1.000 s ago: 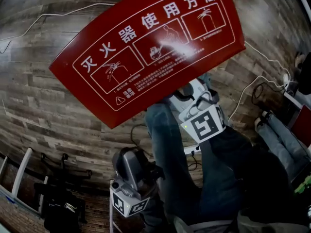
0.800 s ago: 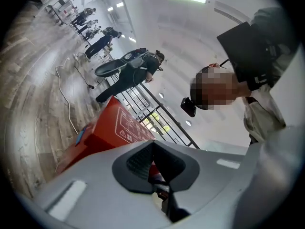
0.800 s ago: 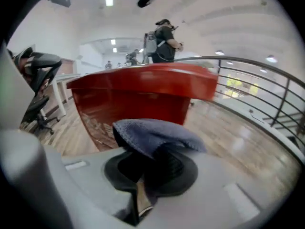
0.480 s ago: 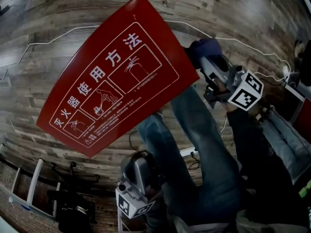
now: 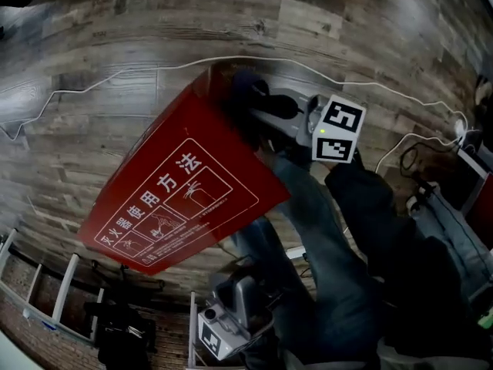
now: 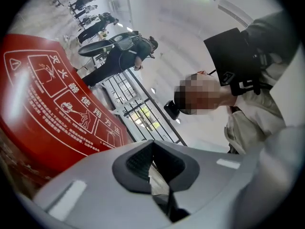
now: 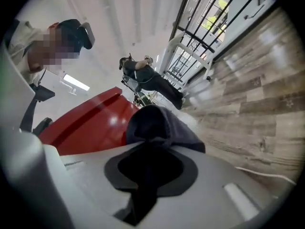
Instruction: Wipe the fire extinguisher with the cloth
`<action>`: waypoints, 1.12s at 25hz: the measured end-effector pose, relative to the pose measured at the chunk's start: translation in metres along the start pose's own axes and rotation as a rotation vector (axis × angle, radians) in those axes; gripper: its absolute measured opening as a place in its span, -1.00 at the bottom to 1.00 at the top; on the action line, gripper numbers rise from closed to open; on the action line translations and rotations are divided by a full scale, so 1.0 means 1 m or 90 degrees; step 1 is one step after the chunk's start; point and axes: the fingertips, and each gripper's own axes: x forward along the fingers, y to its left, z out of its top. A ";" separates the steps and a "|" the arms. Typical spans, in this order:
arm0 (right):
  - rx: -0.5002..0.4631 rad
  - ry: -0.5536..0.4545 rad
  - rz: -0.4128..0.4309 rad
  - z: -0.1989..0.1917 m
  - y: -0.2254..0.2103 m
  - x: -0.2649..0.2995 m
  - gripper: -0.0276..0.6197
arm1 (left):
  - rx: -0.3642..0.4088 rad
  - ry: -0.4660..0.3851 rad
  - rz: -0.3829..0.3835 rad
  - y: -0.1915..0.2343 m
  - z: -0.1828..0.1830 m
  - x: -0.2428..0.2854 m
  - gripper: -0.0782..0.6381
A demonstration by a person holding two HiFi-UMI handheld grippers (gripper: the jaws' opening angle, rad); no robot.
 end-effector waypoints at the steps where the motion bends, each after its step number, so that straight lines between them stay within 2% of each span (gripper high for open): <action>1: -0.009 0.018 -0.027 -0.008 -0.012 0.002 -0.77 | 0.000 0.000 -0.001 0.000 -0.001 0.004 -0.76; 3: -0.029 0.087 -0.090 -0.038 -0.042 0.006 -0.77 | -0.001 -0.001 0.002 0.003 -0.003 0.011 -0.76; 5: 0.036 0.099 -0.092 -0.055 -0.053 0.007 -0.78 | -0.006 0.003 0.010 0.005 -0.006 0.016 -0.76; 7: 0.094 0.061 -0.039 -0.039 -0.038 0.007 -0.78 | -0.011 0.005 0.010 0.004 -0.006 0.019 -0.76; 9: 0.102 0.002 0.033 0.001 -0.010 0.011 -0.78 | -0.013 0.006 0.004 0.001 -0.006 0.019 -0.76; 12: 0.063 -0.081 0.132 0.067 0.039 0.020 -0.78 | -0.015 0.002 0.002 -0.003 -0.004 0.012 -0.76; 14: 0.020 -0.103 0.156 0.093 0.059 0.025 -0.78 | -0.015 -0.004 0.002 -0.005 -0.002 0.007 -0.76; 15: 0.011 -0.103 0.149 0.096 0.059 0.027 -0.78 | -0.014 -0.008 0.002 -0.005 0.001 0.005 -0.76; 17: 0.038 -0.079 0.111 0.079 0.037 0.031 -0.78 | -0.011 -0.021 0.005 -0.004 0.007 0.003 -0.76; 19: 0.101 -0.039 0.076 0.043 0.008 0.024 -0.78 | -0.009 -0.033 0.010 -0.004 0.013 0.001 -0.76; 21: 0.157 0.005 0.070 0.007 -0.001 0.003 -0.78 | -0.009 -0.043 0.013 -0.005 0.015 -0.004 -0.76; 24: 0.157 0.048 0.074 -0.026 0.025 -0.044 -0.78 | -0.019 -0.055 0.011 -0.007 0.012 -0.018 -0.76; 28: 0.127 0.059 0.098 -0.037 0.090 -0.083 -0.78 | -0.036 -0.061 0.003 -0.004 0.024 -0.053 -0.76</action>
